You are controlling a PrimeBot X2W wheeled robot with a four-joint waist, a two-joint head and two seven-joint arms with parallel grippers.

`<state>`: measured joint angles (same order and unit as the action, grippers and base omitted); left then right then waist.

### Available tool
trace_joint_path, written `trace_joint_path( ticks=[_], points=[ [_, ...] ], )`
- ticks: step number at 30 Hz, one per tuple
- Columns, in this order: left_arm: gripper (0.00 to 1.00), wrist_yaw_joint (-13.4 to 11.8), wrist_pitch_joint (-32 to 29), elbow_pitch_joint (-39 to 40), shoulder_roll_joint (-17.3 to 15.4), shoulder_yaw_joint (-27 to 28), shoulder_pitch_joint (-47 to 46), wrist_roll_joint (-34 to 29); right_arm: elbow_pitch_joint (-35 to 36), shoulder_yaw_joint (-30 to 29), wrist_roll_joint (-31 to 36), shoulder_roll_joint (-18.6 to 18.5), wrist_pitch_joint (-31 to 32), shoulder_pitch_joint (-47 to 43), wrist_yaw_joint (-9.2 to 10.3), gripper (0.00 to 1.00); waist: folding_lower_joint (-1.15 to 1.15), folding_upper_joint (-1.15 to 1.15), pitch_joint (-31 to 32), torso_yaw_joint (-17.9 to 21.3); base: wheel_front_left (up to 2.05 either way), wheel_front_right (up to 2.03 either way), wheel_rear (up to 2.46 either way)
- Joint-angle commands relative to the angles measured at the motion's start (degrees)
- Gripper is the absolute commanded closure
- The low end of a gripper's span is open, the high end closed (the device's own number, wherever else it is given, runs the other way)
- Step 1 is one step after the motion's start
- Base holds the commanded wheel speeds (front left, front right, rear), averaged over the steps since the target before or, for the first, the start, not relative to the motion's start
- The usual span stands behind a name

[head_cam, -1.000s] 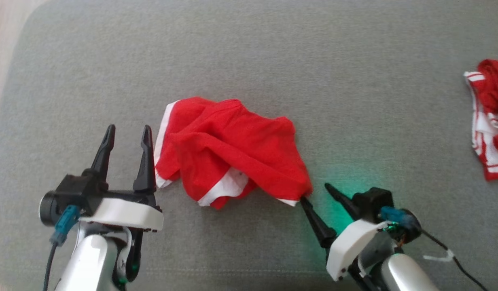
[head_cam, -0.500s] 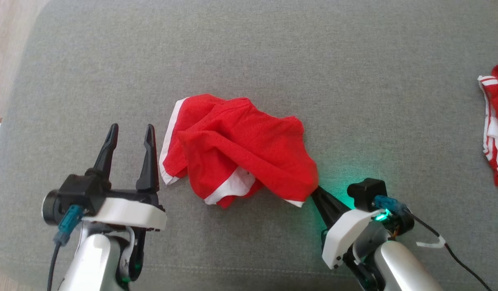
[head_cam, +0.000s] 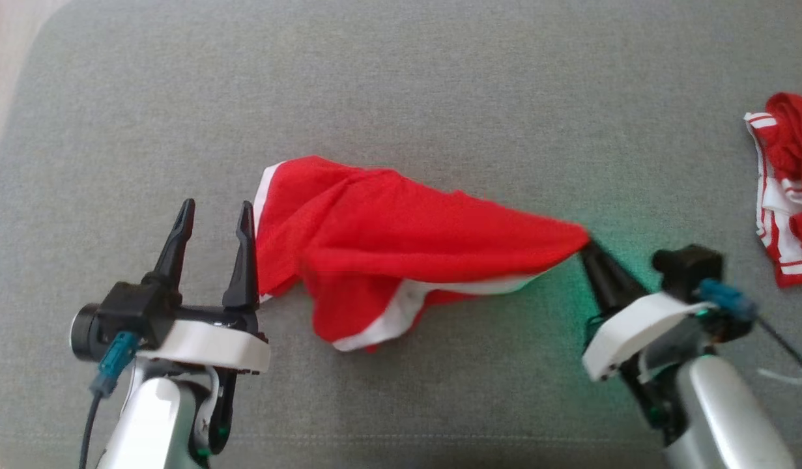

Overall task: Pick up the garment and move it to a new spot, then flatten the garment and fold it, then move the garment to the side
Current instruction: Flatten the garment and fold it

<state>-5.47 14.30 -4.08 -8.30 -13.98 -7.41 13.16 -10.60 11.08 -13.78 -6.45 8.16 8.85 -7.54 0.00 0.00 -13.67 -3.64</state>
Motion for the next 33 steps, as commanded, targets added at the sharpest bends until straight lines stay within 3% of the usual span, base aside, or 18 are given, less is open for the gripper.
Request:
trace_joint_path(
  ticks=[1, 12, 18, 31, 32, 33],
  points=[
    [0.00, 0.17, 0.70, 1.48, -0.28, 2.41, -1.82, -0.68, 2.68, 0.36, 0.51, -0.38, 0.37, 0.86, 0.05, 1.00, 0.00, 0.00, -0.18, 0.19, 0.00, 0.00, 0.00],
    [0.00, 0.92, 0.70, 1.80, 0.30, 2.56, -2.91, -1.68, 7.17, -8.56, 2.21, -2.72, 6.81, 2.27, 0.05, 1.00, 0.00, 0.00, -2.16, 0.67, 0.00, 0.00, 0.00],
    [0.00, 1.56, 0.70, 1.86, 0.81, 2.13, -4.06, -2.33, 5.42, -9.44, 2.50, -3.76, 9.59, 6.31, 0.05, 1.00, 0.00, 0.00, -3.80, 0.12, 0.00, 0.00, 0.00],
    [0.00, 3.66, 0.70, 1.01, 2.49, 1.34, -6.81, -3.67, -12.17, -7.67, 4.75, -4.61, 11.29, 21.68, 0.05, 1.00, 0.00, 0.00, -6.77, -3.09, 0.00, 0.00, 0.00],
    [0.00, 3.88, 0.70, 0.95, 2.67, 1.37, -6.88, -3.91, -14.51, -7.40, 4.83, -4.31, 9.70, 22.55, 0.05, 0.95, 0.00, 0.00, -6.79, -3.31, 0.00, 0.00, 0.00],
    [0.00, 3.96, 0.70, 0.93, 2.75, 1.43, -6.81, -4.02, -15.28, -7.36, 4.78, -4.10, 8.41, 22.70, 0.05, 0.48, 0.00, 0.00, -6.72, -3.33, 0.00, 0.00, 0.00]
  ],
)
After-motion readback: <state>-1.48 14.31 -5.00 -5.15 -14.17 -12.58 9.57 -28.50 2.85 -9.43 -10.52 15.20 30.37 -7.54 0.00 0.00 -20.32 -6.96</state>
